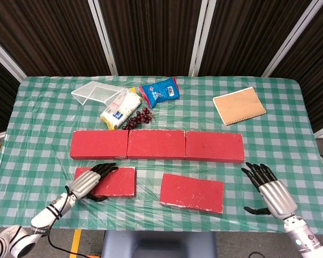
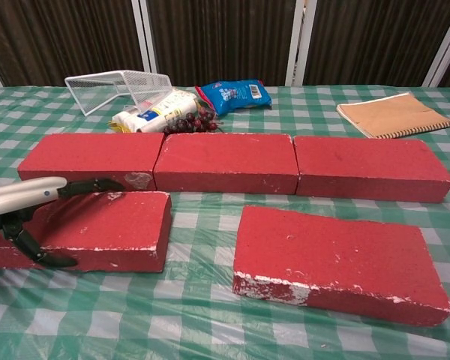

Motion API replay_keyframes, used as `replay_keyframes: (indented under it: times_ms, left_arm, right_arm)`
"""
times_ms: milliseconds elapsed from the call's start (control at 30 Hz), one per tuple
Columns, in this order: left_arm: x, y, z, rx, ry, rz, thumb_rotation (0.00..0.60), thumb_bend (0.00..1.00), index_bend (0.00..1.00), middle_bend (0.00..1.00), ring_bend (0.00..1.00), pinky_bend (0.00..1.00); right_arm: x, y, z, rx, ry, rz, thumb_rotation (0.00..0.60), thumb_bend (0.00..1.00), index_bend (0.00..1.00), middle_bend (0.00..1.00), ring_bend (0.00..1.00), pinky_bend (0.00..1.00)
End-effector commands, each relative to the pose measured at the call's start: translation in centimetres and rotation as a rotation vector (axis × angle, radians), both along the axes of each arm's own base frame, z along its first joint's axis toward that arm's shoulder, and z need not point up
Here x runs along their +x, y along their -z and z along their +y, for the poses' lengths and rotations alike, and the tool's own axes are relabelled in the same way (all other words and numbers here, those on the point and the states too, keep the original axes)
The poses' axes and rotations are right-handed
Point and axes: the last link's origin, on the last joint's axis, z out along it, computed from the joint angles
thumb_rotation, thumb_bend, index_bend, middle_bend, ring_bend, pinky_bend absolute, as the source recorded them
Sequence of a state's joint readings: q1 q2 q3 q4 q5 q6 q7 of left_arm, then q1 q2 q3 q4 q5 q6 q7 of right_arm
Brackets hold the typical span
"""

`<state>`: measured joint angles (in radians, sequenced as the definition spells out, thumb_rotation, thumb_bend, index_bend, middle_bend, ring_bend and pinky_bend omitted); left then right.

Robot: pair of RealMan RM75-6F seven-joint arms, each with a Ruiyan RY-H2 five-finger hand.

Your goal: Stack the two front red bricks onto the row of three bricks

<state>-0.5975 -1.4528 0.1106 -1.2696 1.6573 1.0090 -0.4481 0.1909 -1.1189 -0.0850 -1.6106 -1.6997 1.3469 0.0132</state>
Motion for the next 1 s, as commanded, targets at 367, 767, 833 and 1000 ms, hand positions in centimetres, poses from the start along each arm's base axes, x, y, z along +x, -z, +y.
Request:
replay_keyframes:
  times_ms: [367,767,833,1000]
  left_arm:
    - [0.4,-1.0,0.0,0.040,0.035,0.001,0.600,0.24,0.00,0.48,0.53,0.76]
    - [5.4,-4.0,3.2,0.154,0.136,-0.063,0.600,0.24,0.00,0.49,0.53,0.76]
    - [6.3,-4.1,4.8,0.169,0.135,-0.063,0.600,0.25,0.00,0.50,0.54,0.77]
    - [7.5,-3.8,8.5,0.173,0.114,-0.039,0.600,0.25,0.00,0.50,0.54,0.77]
  right_arm:
    - [0.0,0.0,0.1,0.001,0.002,0.003,0.561,0.11,0.00,0.00,0.00,0.00]
    - [-0.2,0.0,-0.1,0.004,0.011,0.014,0.562,0.11,0.00,0.00,0.00,0.00]
    - [-0.2,0.1,-0.2,0.004,0.015,0.018,0.562,0.11,0.00,0.00,0.00,0.00]
    - [-0.3,0.2,-0.6,0.005,0.027,0.023,0.561,0.11,0.00,0.00,0.00,0.00]
